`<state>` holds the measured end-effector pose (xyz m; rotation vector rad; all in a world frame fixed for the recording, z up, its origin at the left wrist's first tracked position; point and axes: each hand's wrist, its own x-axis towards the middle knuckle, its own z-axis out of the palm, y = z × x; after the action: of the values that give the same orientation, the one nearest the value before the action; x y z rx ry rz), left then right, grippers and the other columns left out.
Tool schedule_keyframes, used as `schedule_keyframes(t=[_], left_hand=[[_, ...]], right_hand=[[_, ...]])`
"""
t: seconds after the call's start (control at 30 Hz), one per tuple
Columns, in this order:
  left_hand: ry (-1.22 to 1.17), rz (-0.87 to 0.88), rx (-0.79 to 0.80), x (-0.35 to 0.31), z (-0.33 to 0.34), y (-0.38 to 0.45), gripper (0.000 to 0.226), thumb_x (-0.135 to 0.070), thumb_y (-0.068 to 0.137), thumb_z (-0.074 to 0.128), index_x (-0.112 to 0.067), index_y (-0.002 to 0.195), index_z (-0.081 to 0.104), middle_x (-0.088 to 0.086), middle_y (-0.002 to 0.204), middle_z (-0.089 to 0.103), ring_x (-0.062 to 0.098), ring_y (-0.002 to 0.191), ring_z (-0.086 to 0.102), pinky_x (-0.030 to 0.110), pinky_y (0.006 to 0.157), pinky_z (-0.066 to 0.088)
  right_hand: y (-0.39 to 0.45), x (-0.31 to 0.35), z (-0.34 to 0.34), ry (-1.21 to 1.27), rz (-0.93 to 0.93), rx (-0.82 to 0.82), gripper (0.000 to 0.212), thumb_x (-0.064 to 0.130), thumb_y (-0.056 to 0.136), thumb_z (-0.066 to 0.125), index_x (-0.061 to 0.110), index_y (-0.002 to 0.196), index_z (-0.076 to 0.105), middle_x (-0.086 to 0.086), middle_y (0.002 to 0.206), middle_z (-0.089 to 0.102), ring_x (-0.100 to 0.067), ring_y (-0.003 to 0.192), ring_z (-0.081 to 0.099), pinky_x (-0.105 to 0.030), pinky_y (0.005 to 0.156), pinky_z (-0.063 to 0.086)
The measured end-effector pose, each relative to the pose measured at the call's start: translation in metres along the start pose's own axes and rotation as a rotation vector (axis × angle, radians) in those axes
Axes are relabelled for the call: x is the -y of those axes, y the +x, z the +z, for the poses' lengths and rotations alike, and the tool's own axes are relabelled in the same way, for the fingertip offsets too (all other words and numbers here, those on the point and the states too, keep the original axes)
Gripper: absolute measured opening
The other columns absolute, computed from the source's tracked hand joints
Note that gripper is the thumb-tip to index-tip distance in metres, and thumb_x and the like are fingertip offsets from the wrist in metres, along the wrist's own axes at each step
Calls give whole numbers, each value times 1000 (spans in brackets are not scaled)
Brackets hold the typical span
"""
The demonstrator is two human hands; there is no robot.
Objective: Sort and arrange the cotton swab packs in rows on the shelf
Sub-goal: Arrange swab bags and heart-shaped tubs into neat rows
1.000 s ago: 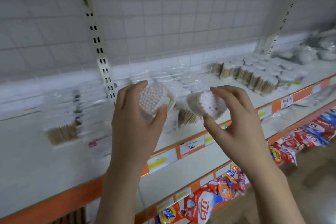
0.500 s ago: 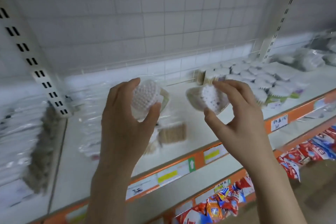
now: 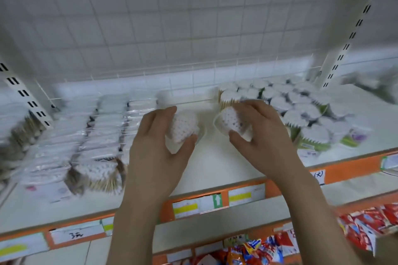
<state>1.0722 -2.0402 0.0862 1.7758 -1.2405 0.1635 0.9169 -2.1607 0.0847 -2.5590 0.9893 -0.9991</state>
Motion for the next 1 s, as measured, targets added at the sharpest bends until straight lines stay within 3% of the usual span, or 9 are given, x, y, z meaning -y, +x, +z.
schedule_keyframes(t=[0.13, 0.3, 0.47, 0.73, 1.0], left_hand=[[24, 15, 93, 5, 7, -1, 54, -27, 75, 74, -19, 125, 54, -11, 112, 48, 4, 90, 50, 11, 71, 38], [55, -2, 165, 13, 18, 7, 54, -26, 76, 72, -17, 125, 54, -2, 117, 53, 11, 93, 53, 14, 77, 36], [78, 21, 210, 21, 21, 17, 55, -29, 77, 71, -19, 128, 52, -4, 121, 51, 12, 100, 52, 17, 82, 35], [57, 46, 276, 24, 31, 20, 56, -30, 77, 70, -21, 128, 51, -5, 123, 49, 16, 103, 53, 26, 84, 44], [74, 66, 326, 18, 45, 21, 57, -34, 78, 69, -23, 130, 49, -6, 125, 48, 16, 108, 52, 28, 86, 46]], right_hand=[[35, -18, 9, -194, -40, 116, 51, 22, 79, 66, 9, 127, 54, -9, 123, 56, -32, 111, 47, -28, 93, 27], [70, -34, 20, -274, 39, 236, 56, 28, 81, 62, 15, 134, 46, -4, 128, 51, -27, 114, 40, -27, 94, 30], [88, -43, 28, -389, 92, 370, 52, 31, 82, 60, 15, 130, 48, -5, 125, 52, -27, 113, 40, -31, 90, 34], [93, -48, 38, -416, 126, 417, 47, 32, 83, 58, 14, 127, 51, -8, 122, 53, -28, 112, 42, -33, 92, 36], [94, -55, 34, -433, 123, 496, 46, 31, 82, 58, 14, 125, 53, -10, 117, 50, -29, 110, 41, -33, 85, 35]])
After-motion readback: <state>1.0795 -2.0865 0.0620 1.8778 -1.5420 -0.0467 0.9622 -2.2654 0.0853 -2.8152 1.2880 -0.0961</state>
